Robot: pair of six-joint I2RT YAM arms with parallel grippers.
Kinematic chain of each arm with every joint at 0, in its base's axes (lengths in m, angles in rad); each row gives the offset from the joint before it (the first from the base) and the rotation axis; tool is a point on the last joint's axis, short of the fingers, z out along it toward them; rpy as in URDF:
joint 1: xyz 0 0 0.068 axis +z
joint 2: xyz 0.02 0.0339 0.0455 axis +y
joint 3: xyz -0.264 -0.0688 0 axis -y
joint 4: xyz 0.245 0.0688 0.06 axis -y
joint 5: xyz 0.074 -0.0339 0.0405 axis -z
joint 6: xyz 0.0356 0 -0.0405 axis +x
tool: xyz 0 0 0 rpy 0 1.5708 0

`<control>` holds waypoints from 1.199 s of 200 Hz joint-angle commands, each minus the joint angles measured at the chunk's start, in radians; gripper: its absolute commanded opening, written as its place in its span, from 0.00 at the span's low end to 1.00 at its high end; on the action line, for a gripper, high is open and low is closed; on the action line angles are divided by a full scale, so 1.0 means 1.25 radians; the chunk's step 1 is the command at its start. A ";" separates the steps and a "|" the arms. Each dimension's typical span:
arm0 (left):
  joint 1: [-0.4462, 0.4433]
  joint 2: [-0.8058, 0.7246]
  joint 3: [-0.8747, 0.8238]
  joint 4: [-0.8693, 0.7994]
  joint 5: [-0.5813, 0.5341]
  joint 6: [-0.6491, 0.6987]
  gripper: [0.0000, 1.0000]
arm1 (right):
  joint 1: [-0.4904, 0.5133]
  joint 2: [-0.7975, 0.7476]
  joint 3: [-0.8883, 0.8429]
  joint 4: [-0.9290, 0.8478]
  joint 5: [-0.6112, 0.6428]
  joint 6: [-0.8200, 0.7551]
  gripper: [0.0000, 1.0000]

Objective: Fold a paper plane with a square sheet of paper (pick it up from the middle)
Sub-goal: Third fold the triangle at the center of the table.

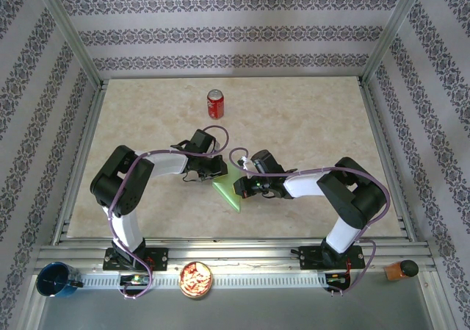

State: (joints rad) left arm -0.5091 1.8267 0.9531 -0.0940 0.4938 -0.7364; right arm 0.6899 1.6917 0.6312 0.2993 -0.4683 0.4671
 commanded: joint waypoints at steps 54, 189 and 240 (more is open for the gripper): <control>0.002 0.017 -0.017 -0.025 -0.007 0.019 0.13 | 0.006 0.026 0.015 -0.006 0.009 -0.012 0.00; 0.001 -0.154 -0.026 -0.013 0.014 -0.043 0.18 | 0.006 0.028 -0.004 -0.005 0.020 -0.006 0.00; -0.041 -0.275 -0.191 0.153 0.035 -0.211 0.00 | 0.006 0.029 -0.004 -0.003 0.022 0.002 0.00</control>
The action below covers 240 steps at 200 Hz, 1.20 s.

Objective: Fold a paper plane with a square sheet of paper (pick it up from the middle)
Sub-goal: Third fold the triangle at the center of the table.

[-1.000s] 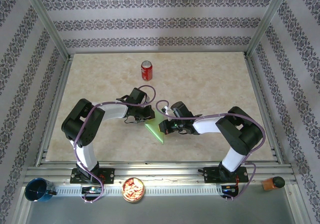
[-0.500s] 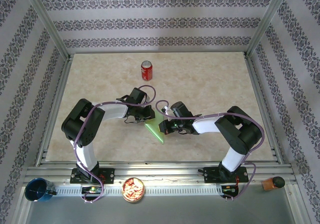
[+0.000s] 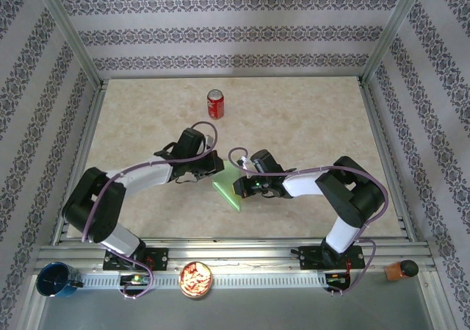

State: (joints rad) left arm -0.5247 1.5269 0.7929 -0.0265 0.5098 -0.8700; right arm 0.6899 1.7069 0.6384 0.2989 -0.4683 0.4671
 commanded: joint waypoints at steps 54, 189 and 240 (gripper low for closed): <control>-0.079 -0.038 -0.130 0.179 0.002 -0.170 0.00 | 0.008 0.013 -0.010 -0.007 0.026 0.003 0.00; -0.094 0.051 -0.162 0.221 -0.005 -0.162 0.00 | 0.010 0.008 -0.011 -0.019 0.032 0.000 0.00; -0.095 0.068 -0.183 0.189 -0.028 -0.139 0.00 | 0.010 0.010 -0.010 -0.022 0.033 -0.001 0.00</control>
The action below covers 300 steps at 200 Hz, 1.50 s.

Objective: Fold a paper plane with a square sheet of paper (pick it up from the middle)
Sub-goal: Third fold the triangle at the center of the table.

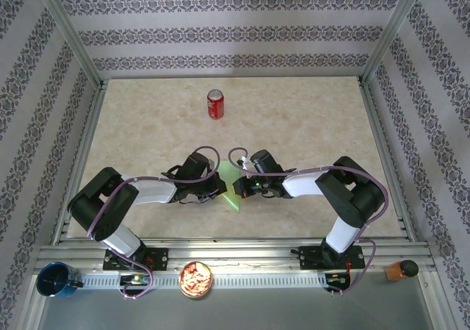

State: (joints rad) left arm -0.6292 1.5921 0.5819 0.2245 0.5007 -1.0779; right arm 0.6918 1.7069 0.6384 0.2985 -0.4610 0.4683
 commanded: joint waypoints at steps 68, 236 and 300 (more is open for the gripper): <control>-0.011 0.032 -0.032 -0.021 -0.033 0.041 0.00 | 0.010 0.008 -0.003 -0.025 0.022 0.004 0.00; -0.012 0.020 -0.045 -0.011 -0.047 0.046 0.00 | 0.092 -0.160 0.040 -0.206 -0.053 0.238 0.11; -0.011 0.015 -0.045 -0.011 -0.042 0.049 0.00 | 0.108 -0.079 0.090 -0.254 -0.043 0.242 0.08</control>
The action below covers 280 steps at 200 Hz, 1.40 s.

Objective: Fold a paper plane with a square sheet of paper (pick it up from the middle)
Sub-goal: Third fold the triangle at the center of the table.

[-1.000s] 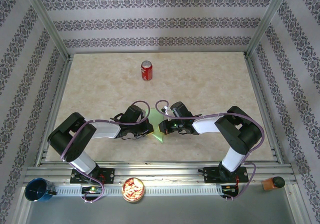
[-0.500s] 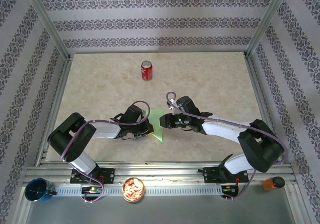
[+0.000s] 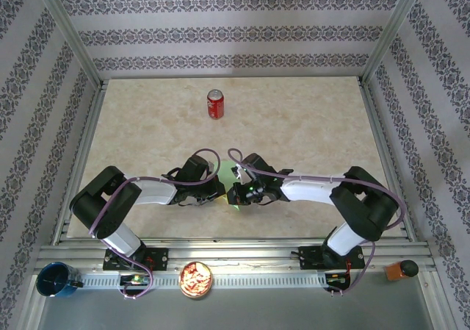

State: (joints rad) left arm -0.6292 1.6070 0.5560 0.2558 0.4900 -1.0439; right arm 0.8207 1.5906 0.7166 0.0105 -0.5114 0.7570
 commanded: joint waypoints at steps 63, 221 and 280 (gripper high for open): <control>-0.011 0.002 -0.027 -0.032 -0.033 0.021 0.00 | 0.013 0.055 0.078 -0.131 0.037 -0.027 0.08; -0.011 -0.001 -0.028 -0.030 -0.038 0.018 0.00 | 0.017 -0.004 0.078 -0.165 0.033 -0.025 0.08; -0.011 -0.001 -0.033 -0.022 -0.039 0.014 0.00 | 0.023 0.065 0.108 -0.134 0.021 0.008 0.06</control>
State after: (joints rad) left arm -0.6296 1.6035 0.5457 0.2718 0.4889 -1.0439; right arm 0.8371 1.6199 0.8173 -0.1753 -0.4732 0.7380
